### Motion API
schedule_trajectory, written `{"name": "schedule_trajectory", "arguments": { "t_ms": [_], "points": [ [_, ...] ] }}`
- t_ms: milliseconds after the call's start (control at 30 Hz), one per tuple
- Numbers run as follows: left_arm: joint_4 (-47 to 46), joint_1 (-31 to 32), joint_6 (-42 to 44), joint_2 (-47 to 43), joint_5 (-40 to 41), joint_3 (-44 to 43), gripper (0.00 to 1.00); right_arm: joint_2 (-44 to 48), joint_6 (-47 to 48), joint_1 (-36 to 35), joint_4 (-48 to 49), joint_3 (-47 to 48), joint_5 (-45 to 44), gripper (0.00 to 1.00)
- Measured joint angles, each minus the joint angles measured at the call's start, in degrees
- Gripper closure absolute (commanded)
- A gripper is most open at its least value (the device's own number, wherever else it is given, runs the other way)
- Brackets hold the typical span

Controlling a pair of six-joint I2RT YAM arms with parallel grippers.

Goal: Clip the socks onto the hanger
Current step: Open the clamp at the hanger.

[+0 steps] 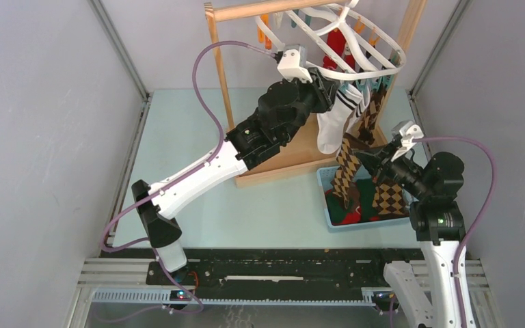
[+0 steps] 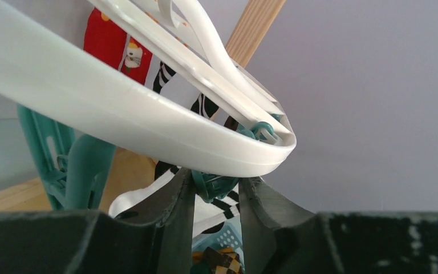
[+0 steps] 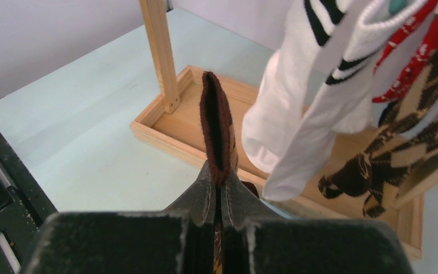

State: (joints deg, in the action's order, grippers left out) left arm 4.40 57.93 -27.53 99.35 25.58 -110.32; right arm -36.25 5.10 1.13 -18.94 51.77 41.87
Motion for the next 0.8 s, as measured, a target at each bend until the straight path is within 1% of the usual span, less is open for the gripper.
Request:
{"name": "schedule_trajectory", "arguments": {
  "t_ms": [33, 100, 133, 200, 367, 500, 667, 800],
  "points": [
    [0.24, 0.00, -0.31, 0.00, 0.11, -0.02, 0.92, -0.44, 0.17, -1.05, 0.13, 0.15, -0.42, 1.00],
    [1.09, 0.00, -1.07, 0.00, 0.33, -0.02, 0.90, -2.01, 0.55, -3.67, 0.63, 0.68, -1.77, 1.00],
    [1.51, 0.00, -1.33, 0.00, 0.44, -0.02, 0.91, -2.80, 0.61, -4.61, 0.81, 1.01, -2.40, 1.00],
    [2.19, -0.02, -1.68, 0.00, 0.79, -0.02, 0.99, -4.02, 0.61, -5.99, 1.33, 1.57, -3.56, 1.00],
    [3.61, -0.07, -2.34, 0.00, 1.66, -0.07, 1.00, -6.73, 1.20, -10.95, 3.43, 2.32, -9.70, 1.00],
    [6.73, -0.11, -2.75, 0.44, 2.80, -1.73, 1.00, -8.44, 1.90, -15.23, 5.35, 2.91, -15.52, 1.00],
    [8.46, -0.11, -3.56, 0.55, 3.48, -3.10, 1.00, -10.80, 1.79, -17.97, 7.93, 4.74, -22.45, 1.00],
    [9.03, -0.11, -4.00, 0.55, 4.00, -3.17, 1.00, -12.87, 1.44, -19.32, 9.18, 6.95, -25.92, 1.00]
  ]
}}
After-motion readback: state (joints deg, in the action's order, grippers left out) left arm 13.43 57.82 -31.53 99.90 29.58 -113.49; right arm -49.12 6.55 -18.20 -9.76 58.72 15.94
